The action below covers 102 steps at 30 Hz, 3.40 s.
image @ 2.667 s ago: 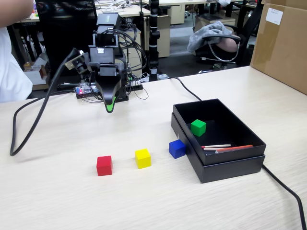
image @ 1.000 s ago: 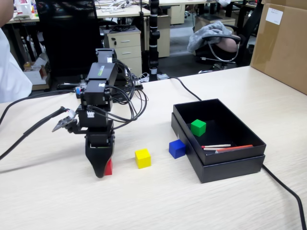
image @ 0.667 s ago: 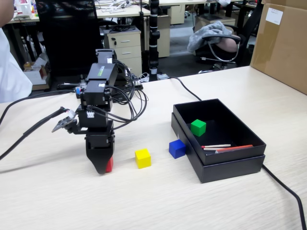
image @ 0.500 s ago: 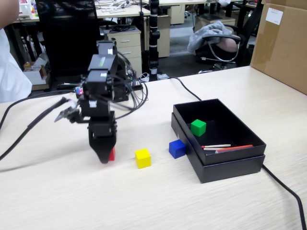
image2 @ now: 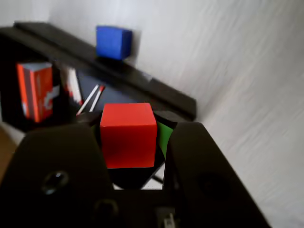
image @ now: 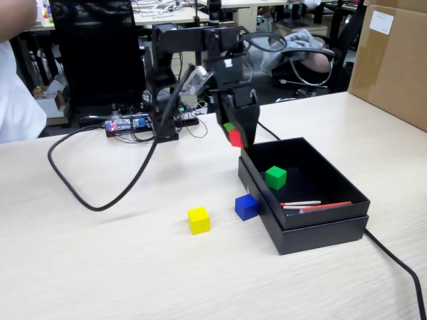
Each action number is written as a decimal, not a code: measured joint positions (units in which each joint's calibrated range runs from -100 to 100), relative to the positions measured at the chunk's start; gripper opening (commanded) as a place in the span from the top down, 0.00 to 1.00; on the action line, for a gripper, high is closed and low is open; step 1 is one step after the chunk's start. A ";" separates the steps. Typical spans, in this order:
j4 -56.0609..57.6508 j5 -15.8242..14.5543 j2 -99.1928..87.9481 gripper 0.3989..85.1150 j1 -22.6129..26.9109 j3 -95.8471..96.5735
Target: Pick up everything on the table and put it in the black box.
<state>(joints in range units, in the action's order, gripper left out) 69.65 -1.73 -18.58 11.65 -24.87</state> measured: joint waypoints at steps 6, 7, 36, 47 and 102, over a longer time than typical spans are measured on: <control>2.48 -1.07 16.83 0.89 2.93 -16.89; 2.94 -1.27 22.39 0.89 2.83 -19.99; 4.49 -2.78 50.36 0.56 1.42 -30.31; 6.19 -2.54 20.84 0.54 -1.07 -24.46; -10.14 -2.64 19.55 0.44 -13.19 2.37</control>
<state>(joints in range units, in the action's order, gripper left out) 59.50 -4.37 0.97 -1.54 -22.50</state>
